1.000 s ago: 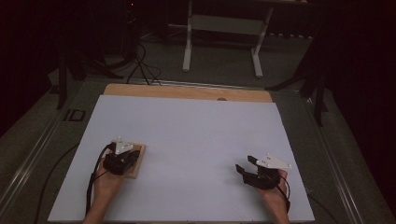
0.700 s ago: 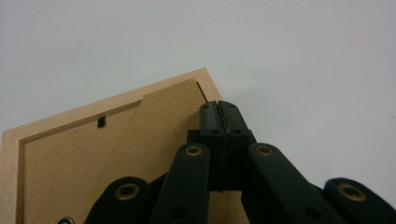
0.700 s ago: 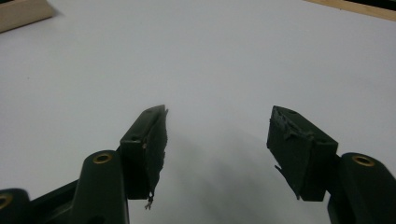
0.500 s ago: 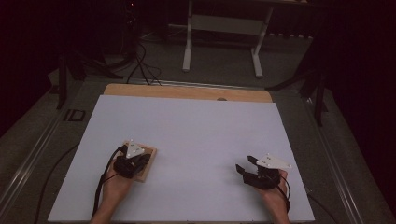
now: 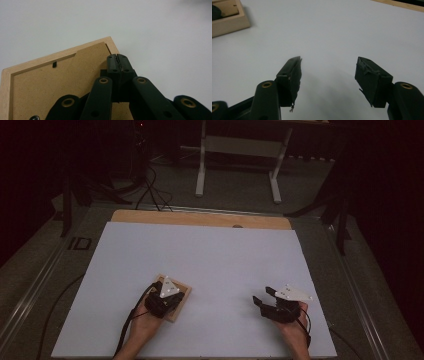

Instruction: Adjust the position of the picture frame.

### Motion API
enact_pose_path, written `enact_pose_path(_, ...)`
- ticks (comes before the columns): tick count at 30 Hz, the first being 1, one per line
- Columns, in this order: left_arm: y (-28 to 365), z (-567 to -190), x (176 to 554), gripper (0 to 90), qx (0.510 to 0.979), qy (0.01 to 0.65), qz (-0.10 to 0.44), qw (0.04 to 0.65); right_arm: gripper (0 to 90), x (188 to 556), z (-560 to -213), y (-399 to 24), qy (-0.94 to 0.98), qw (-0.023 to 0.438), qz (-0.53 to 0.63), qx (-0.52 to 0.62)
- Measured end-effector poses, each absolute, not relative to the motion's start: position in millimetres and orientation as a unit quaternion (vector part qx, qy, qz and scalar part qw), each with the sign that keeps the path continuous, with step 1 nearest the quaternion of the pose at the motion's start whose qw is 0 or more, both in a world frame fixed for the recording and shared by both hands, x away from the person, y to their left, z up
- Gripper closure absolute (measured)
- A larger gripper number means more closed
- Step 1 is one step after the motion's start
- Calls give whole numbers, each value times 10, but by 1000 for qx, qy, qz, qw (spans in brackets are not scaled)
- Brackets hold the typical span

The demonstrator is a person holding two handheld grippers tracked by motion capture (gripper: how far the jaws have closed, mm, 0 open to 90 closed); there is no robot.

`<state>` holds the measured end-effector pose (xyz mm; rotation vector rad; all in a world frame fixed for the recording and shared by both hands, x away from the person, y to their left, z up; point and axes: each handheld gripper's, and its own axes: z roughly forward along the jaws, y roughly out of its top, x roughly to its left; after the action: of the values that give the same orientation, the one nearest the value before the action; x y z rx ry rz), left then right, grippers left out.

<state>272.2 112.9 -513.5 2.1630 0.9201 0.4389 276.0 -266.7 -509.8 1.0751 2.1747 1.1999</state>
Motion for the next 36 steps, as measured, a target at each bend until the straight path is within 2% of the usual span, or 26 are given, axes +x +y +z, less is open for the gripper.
enact_pose_path(6,919,-5147,2668,898,849,332,161,378,373,2755,-5088,-2658,783,214,437,388)
enact_pose_path(11,917,-5146,2683,882,850,327,150,385,384,2758,-5069,-2636,781,216,441,386)
enact_pose_path(20,1144,-5008,2658,813,828,347,151,413,444,2787,-4972,-2523,784,225,445,371)
enact_pose_path(27,1427,-4950,2648,755,812,372,152,423,498,2910,-4894,-2198,796,220,440,352)
enact_pose_path(36,1695,-4984,2582,756,813,386,163,405,562,3064,-4922,-1873,805,194,444,343)
